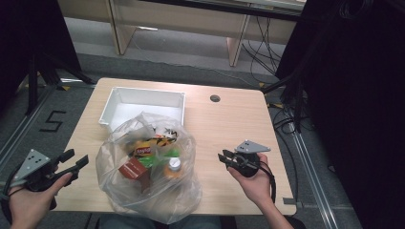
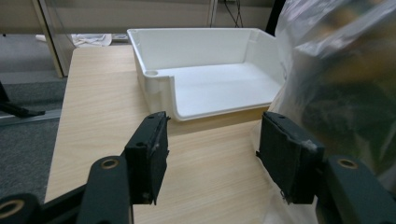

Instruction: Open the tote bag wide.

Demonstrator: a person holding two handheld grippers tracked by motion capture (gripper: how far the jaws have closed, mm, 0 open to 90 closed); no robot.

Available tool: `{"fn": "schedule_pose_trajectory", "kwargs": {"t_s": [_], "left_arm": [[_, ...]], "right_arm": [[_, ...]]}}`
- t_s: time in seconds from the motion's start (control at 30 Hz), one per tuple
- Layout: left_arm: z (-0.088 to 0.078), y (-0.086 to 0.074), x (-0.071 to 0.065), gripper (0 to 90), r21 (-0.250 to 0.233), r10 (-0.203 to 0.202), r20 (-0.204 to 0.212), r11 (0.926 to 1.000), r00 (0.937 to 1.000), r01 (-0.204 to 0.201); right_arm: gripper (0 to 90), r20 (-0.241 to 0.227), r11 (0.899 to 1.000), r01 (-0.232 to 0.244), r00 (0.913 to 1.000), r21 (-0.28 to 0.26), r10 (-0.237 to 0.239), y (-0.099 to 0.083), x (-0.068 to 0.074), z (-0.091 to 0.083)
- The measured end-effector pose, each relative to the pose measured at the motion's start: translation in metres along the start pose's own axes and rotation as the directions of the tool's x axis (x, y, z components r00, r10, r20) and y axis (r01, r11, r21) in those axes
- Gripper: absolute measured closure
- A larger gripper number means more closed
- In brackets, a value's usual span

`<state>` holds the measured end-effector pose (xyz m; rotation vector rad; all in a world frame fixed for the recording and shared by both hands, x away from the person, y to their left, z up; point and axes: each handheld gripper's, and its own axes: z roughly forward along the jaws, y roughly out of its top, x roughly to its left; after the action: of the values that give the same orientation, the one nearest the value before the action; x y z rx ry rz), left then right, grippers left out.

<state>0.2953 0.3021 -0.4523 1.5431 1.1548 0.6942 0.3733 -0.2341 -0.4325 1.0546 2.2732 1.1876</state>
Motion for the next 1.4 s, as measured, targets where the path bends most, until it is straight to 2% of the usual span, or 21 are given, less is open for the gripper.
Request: {"fn": "schedule_pose_trajectory", "kwargs": {"t_s": [0.13, 0.17, 0.23, 0.27, 0.37, 0.4, 0.57, 0.7, 0.73, 0.87, 0.9, 0.93, 0.97, 1.0, 1.07, 1.13, 1.23, 1.3, 1.33, 1.37, 1.4], "left_arm": [[-0.002, 0.010, -0.007, 42.9, -0.041, -0.012, 0.023, 0.9991, 0.9997, 0.013], [-0.005, 0.020, -0.014, 42.9, -0.064, 0.010, 0.023, 0.9979, 0.9997, -0.008], [-0.007, 0.030, -0.021, 42.8, -0.098, 0.015, 0.040, 0.9952, 0.9991, -0.011], [-0.008, 0.035, -0.024, 42.7, -0.106, 0.017, 0.054, 0.9943, 0.9984, -0.011], [-0.010, 0.049, -0.034, 42.3, -0.131, 0.037, 0.084, 0.9911, 0.9958, -0.026], [-0.010, 0.054, -0.037, 42.3, -0.135, 0.041, 0.092, 0.9904, 0.9950, -0.028], [-0.010, 0.075, -0.052, 42.0, -0.142, 0.036, 0.152, 0.9898, 0.9877, -0.014], [-0.007, 0.086, -0.061, 42.0, -0.131, 0.064, 0.180, 0.9905, 0.9816, -0.041], [-0.001, 0.093, -0.069, 41.9, -0.113, 0.088, 0.226, 0.9915, 0.9702, -0.064], [0.013, 0.102, -0.082, 41.8, -0.089, 0.133, 0.273, 0.9897, 0.9527, -0.113], [0.013, 0.102, -0.082, 41.6, -0.089, 0.133, 0.273, 0.9897, 0.9527, -0.113], [0.017, 0.105, -0.086, 41.6, -0.080, 0.147, 0.286, 0.9884, 0.9470, -0.129], [0.022, 0.107, -0.089, 41.1, -0.058, 0.167, 0.297, 0.9860, 0.9402, -0.156], [0.027, 0.109, -0.092, 40.3, -0.034, 0.193, 0.314, 0.9808, 0.9297, -0.192], [0.034, 0.111, -0.096, 40.3, -0.002, 0.195, 0.325, 0.9787, 0.9256, -0.205], [0.037, 0.111, -0.096, 40.3, -0.002, 0.194, 0.329, 0.9787, 0.9241, -0.205], [0.043, 0.113, -0.099, 40.8, 0.003, 0.224, 0.325, 0.9712, 0.9187, -0.238], [0.049, 0.114, -0.104, 42.2, 0.022, 0.268, 0.325, 0.9566, 0.9070, -0.290], [0.049, 0.114, -0.104, 42.8, 0.022, 0.268, 0.325, 0.9566, 0.9070, -0.290], [0.052, 0.114, -0.108, 43.9, 0.033, 0.305, 0.328, 0.9421, 0.8942, -0.334], [0.052, 0.114, -0.110, 44.6, 0.035, 0.313, 0.328, 0.9390, 0.8915, -0.342]], "right_arm": [[69.4, -0.006, 1.000, -0.003, 1.0000, -0.006, 0.003, 0.001, -0.002, -0.003], [68.2, -0.007, 1.000, 0.009, 0.9999, -0.016, -0.009, 0.003, -0.001, -0.004], [67.0, -0.014, 1.000, -0.013, 0.9998, -0.011, 0.013, 0.004, 0.004, -0.006], [66.7, -0.024, 1.000, 0.014, 0.9996, -0.012, -0.015, 0.006, 0.003, -0.006], [66.0, -0.033, 1.000, 0.011, 0.9994, -0.015, -0.011, 0.012, 0.009, -0.009], [65.8, -0.032, 0.998, 0.048, 0.9983, -0.030, -0.049, 0.016, 0.008, -0.010], [65.3, -0.057, 0.998, 0.042, 0.9974, -0.038, -0.044, 0.028, 0.017, -0.018], [66.5, -0.065, 0.996, 0.063, 0.9956, -0.067, -0.068, 0.035, 0.021, -0.021], [67.5, -0.088, 0.997, 0.052, 0.9945, -0.060, -0.057, 0.040, 0.026, -0.025], [68.4, -0.113, 0.992, 0.087, 0.9888, -0.096, -0.098, 0.050, 0.037, -0.030], [68.4, -0.113, 0.992, 0.087, 0.9888, -0.096, -0.098, 0.050, 0.037, -0.030], [68.5, -0.127, 0.992, 0.074, 0.9882, -0.098, -0.087, 0.052, 0.041, -0.031], [68.5, -0.142, 0.990, 0.097, 0.9836, -0.104, -0.112, 0.055, 0.044, -0.032], [67.9, -0.172, 0.988, 0.082, 0.9797, -0.128, -0.104, 0.060, 0.055, -0.033], [66.8, -0.228, 0.990, 0.082, 0.9679, -0.114, -0.106, 0.066, 0.063, -0.034], [65.6, -0.247, 0.984, 0.124, 0.9570, -0.128, -0.153, 0.073, 0.070, -0.031], [64.2, -0.296, 0.986, 0.119, 0.9437, -0.114, -0.148, 0.079, 0.084, -0.027], [63.4, -0.320, 0.983, 0.141, 0.9319, -0.113, -0.171, 0.085, 0.092, -0.022], [62.6, -0.325, 0.980, 0.164, 0.9261, -0.112, -0.192, 0.088, 0.095, -0.018], [61.8, -0.345, 0.981, 0.171, 0.9184, -0.097, -0.194, 0.091, 0.101, -0.015], [60.9, -0.351, 0.982, 0.165, 0.9174, -0.094, -0.188, 0.093, 0.106, -0.012]]}}
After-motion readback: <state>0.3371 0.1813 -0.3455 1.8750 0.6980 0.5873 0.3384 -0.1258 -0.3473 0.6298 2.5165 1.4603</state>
